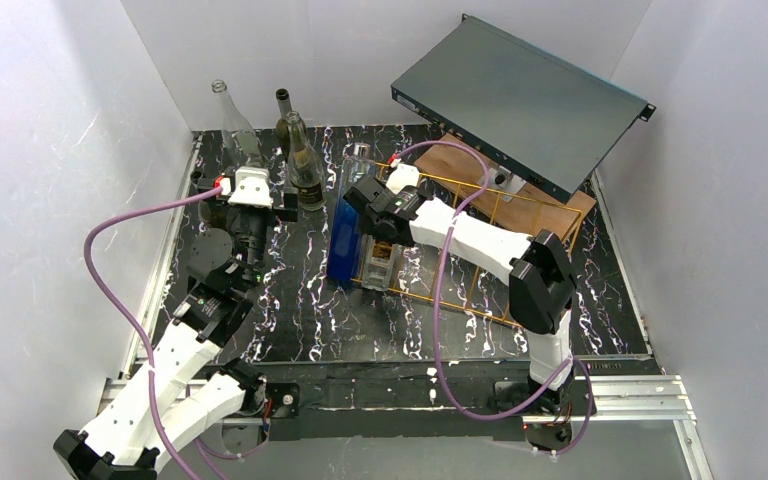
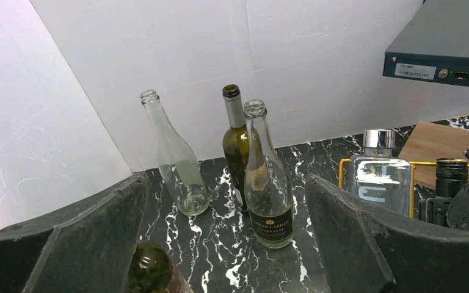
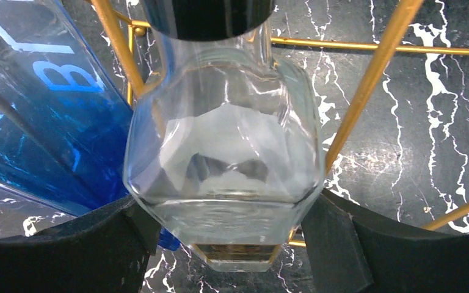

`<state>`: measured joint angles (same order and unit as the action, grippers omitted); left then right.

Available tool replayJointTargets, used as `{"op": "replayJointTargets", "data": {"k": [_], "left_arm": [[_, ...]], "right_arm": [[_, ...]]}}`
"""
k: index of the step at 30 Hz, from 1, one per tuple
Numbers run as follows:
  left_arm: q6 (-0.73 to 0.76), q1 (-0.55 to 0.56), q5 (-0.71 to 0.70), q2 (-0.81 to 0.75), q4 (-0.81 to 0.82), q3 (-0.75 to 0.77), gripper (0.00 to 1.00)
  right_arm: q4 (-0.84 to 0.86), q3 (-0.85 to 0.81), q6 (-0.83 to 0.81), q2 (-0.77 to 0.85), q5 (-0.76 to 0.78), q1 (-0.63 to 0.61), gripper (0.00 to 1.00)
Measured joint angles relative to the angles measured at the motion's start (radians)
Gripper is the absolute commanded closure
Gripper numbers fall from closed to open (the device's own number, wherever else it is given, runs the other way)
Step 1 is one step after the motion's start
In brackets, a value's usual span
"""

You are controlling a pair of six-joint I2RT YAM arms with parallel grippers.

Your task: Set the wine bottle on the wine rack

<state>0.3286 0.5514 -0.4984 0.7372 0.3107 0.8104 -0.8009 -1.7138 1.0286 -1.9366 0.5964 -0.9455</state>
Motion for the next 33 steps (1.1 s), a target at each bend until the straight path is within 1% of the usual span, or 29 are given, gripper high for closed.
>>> {"op": "replayJointTargets", "data": {"k": [3,11,15,19,25,30,33], "left_arm": [[0.0,0.0,0.002,0.0,0.0,0.0,0.01],[0.0,0.0,0.002,0.002,0.0,0.0,0.01],[0.0,0.0,0.002,0.002,0.0,0.0,0.01],[0.0,0.0,0.002,0.002,0.0,0.0,0.01],[0.0,-0.001,0.006,0.002,0.0,0.0,0.01],[0.0,-0.001,0.009,0.003,0.0,0.0,0.01],[0.0,-0.001,0.01,0.008,0.0,0.0,0.01]], "right_arm": [[0.027,0.01,-0.006,0.0,0.002,0.0,0.1],[0.048,0.027,-0.012,0.012,0.003,0.0,0.08],[0.055,0.041,-0.013,0.027,0.002,-0.004,0.04],[0.082,0.106,-0.024,0.084,-0.009,-0.007,0.02],[0.124,0.161,-0.065,0.167,-0.029,-0.011,0.02],[0.2,0.241,-0.128,0.254,-0.062,-0.012,0.02],[0.251,0.272,-0.196,0.293,-0.102,-0.012,0.02]]}}
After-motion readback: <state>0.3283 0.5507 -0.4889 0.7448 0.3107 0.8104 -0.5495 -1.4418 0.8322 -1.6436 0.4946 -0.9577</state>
